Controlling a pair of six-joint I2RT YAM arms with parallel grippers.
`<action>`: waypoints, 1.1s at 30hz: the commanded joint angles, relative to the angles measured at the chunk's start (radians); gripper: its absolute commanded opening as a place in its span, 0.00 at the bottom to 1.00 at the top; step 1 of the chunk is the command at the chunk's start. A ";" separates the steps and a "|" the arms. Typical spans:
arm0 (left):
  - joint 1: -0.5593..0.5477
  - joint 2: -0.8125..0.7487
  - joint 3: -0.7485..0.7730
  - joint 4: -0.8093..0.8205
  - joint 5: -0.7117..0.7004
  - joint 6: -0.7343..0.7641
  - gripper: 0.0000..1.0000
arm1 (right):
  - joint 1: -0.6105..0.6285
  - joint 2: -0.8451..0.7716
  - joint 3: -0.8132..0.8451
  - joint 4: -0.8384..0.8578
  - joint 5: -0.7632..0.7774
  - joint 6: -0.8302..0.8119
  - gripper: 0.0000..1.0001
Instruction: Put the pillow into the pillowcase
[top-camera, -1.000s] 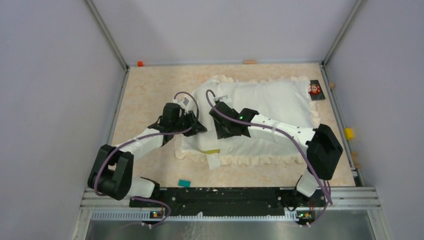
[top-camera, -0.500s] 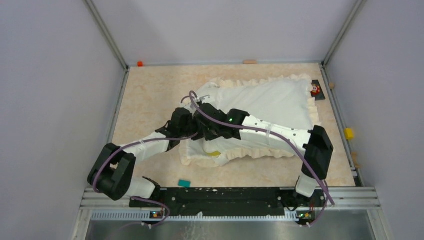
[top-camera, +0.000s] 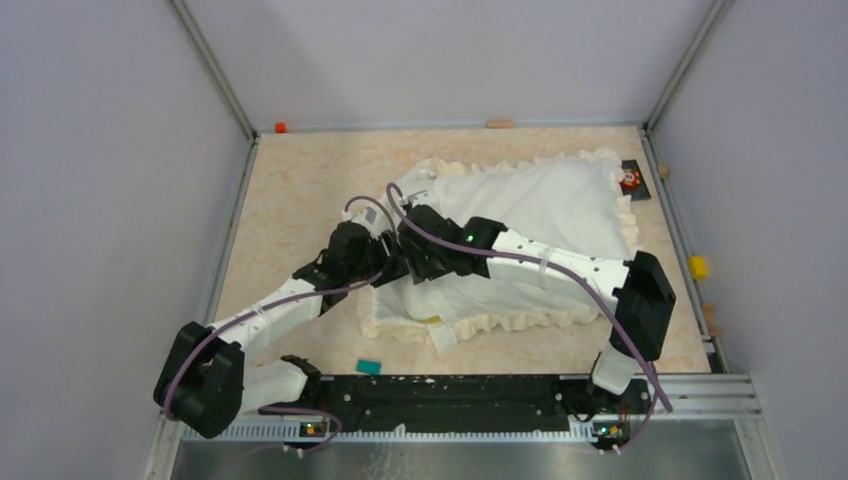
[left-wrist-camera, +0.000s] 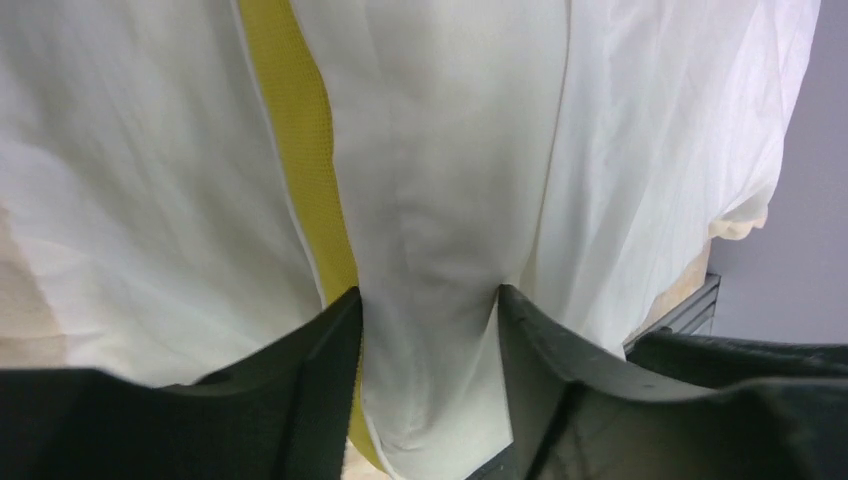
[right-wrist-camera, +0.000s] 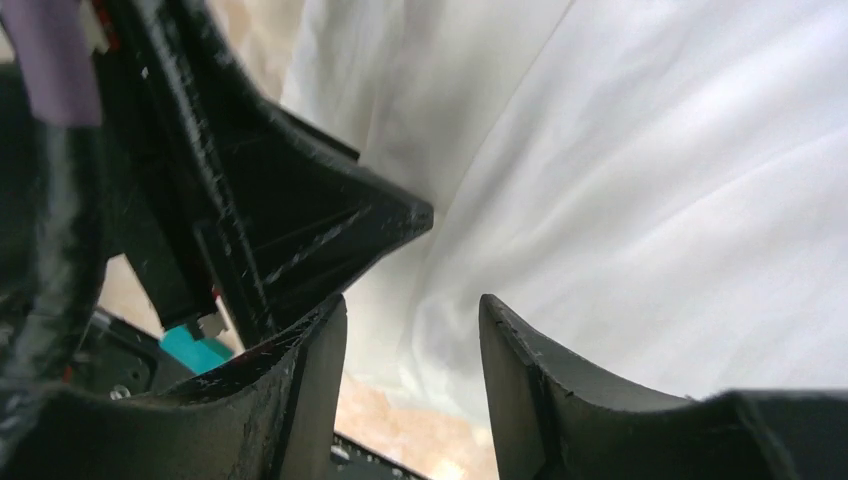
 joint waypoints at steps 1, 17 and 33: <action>0.087 0.001 0.139 -0.036 -0.001 0.057 0.71 | -0.109 -0.055 0.114 0.068 0.018 -0.081 0.52; 0.254 0.614 0.625 0.058 0.175 0.120 0.81 | -0.335 0.415 0.646 0.040 0.026 -0.261 0.56; 0.249 0.730 0.531 0.201 0.240 0.040 0.00 | -0.379 0.589 0.605 0.065 0.167 -0.184 0.60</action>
